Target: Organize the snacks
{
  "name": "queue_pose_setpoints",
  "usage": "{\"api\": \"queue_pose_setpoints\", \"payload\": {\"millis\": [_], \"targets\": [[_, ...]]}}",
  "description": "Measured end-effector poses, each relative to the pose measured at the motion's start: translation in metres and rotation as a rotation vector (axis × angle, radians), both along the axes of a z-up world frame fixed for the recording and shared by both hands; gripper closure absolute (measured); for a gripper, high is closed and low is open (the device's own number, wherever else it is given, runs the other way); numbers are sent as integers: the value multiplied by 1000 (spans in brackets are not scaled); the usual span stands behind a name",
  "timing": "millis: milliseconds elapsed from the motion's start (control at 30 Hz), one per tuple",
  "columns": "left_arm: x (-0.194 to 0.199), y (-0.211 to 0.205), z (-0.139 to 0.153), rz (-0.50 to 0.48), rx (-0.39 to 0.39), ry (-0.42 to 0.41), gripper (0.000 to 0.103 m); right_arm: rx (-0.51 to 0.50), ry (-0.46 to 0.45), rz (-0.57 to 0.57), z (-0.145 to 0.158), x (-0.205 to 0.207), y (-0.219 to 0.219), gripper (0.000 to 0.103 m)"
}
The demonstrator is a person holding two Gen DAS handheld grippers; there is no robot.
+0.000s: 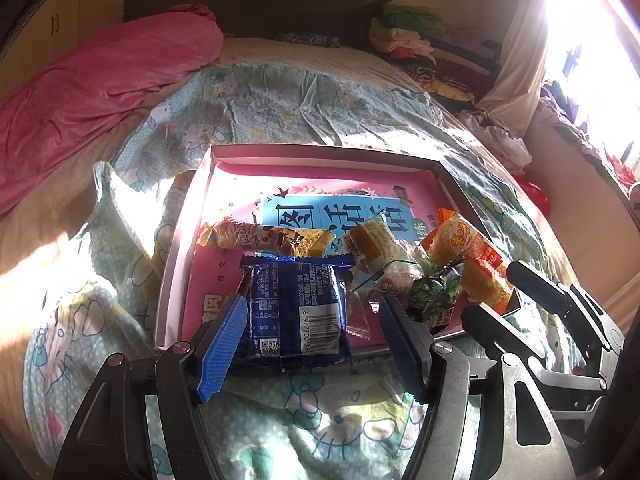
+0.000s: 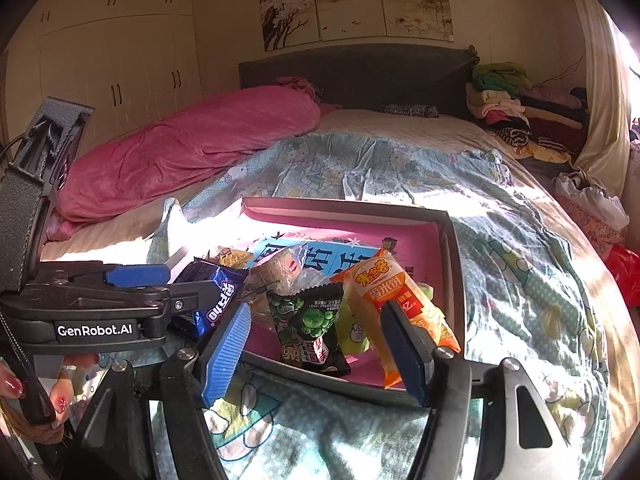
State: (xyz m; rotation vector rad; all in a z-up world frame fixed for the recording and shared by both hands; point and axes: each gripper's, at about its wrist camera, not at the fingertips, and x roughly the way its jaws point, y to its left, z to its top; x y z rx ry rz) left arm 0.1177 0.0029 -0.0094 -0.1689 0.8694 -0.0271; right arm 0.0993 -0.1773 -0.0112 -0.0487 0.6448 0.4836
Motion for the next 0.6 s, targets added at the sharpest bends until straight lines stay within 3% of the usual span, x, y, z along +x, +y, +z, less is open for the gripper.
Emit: {"api": "queue_pose_setpoints", "payload": {"millis": [100, 233, 433, 600], "targets": [[-20, -4, 4, -1, 25, -2, 27, -22, -10, -21, 8, -14, -4, 28], [-45, -5, 2, 14, 73, 4, 24, -22, 46, -35, 8, -30, -7, 25], [-69, -4, -8, 47, 76, 30, 24, 22, 137, -87, 0, -40, -17, 11], [-83, -2, -17, 48, 59, 57, 24, 27, 174, -119, -7, -47, -25, 10]]}}
